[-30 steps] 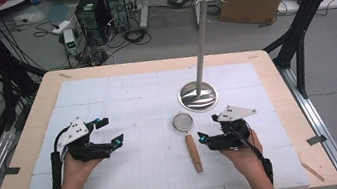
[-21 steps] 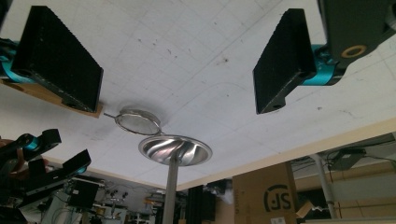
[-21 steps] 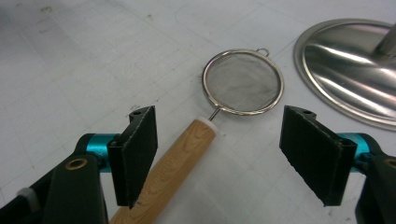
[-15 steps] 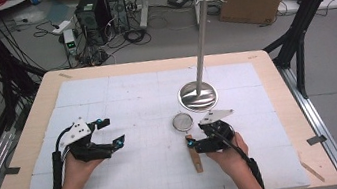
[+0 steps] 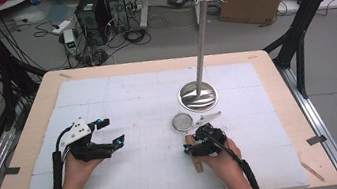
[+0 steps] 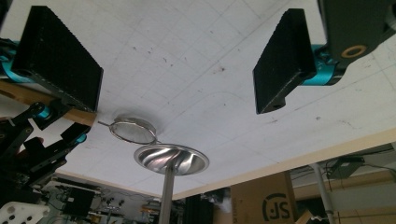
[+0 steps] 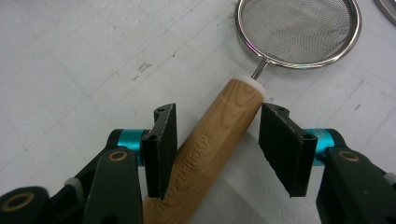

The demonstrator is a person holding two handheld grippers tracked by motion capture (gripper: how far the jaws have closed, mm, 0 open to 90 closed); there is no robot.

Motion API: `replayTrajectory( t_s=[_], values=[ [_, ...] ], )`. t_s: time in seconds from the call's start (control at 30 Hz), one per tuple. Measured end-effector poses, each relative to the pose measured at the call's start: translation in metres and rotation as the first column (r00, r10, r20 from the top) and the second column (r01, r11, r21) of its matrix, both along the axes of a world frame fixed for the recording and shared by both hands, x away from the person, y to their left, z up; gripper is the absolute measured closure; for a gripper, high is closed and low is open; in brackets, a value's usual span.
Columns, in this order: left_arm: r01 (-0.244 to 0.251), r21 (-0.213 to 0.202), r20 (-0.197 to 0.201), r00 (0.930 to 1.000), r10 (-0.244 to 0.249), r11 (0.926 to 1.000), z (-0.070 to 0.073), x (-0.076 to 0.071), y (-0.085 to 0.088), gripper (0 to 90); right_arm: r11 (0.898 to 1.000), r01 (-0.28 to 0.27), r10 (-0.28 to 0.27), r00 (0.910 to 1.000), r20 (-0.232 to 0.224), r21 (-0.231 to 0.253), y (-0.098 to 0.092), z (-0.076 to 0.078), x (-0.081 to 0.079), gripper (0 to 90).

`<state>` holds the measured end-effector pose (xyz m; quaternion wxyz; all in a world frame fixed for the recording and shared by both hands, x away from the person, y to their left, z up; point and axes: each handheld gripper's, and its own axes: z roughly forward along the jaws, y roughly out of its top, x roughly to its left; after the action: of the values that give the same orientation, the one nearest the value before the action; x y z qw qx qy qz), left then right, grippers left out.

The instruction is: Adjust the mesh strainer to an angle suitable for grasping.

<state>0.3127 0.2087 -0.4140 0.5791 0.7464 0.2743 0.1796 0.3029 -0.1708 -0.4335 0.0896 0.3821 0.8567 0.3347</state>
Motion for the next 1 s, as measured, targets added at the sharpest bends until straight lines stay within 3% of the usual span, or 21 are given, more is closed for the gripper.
replayTrajectory(
  t_s=[0.07, 0.27, 0.7, 0.77, 0.87, 1.0],
  values=[
    [0.003, -0.001, 0.0, 1.0, -0.003, 1.0, 0.0, 0.0001, -0.0001, 16.5, 1.0, -0.003, 0.003, 1.0, -0.003, -0.004, -0.002, 0.0016, -0.0002, 53.1],
    [-0.014, 0.008, 0.0, 0.9999, 0.014, 0.9999, -0.0007, 0.0002, -0.0001, 16.6, 1.0, -0.02, 0.02, 0.9995, -0.022, 0.006, -0.0042, 0.0021, -0.0009, 56.3],
    [-0.013, 0.019, 0.004, 0.9999, 0.013, 0.9997, -0.0012, 0.0, -0.0014, 17.0, 0.99, -0.14, 0.14, 0.9894, -0.039, 0.001, 0.0003, 0.0036, -0.0052, 68.3],
    [-0.016, 0.017, 0.001, 0.9999, 0.016, 0.9997, -0.0014, 0.0, -0.0012, 17.0, 0.985, -0.17, 0.17, 0.9843, -0.047, 0.011, 0.0008, 0.0031, -0.0056, 68.3],
    [-0.018, 0.02, 0.004, 0.9998, 0.018, 0.9996, -0.0012, 0.0004, -0.0004, 17.0, 0.987, -0.158, 0.158, 0.9874, -0.009, -0.022, 0.0013, 0.0044, -0.007, 62.8],
    [-0.013, 0.02, 0.001, 0.9999, 0.013, 0.9997, -0.0016, 0.0004, -0.0008, 17.0, 0.989, -0.145, 0.145, 0.9895, -0.006, -0.02, -0.0003, 0.0053, -0.0067, 59.6]
  ],
)
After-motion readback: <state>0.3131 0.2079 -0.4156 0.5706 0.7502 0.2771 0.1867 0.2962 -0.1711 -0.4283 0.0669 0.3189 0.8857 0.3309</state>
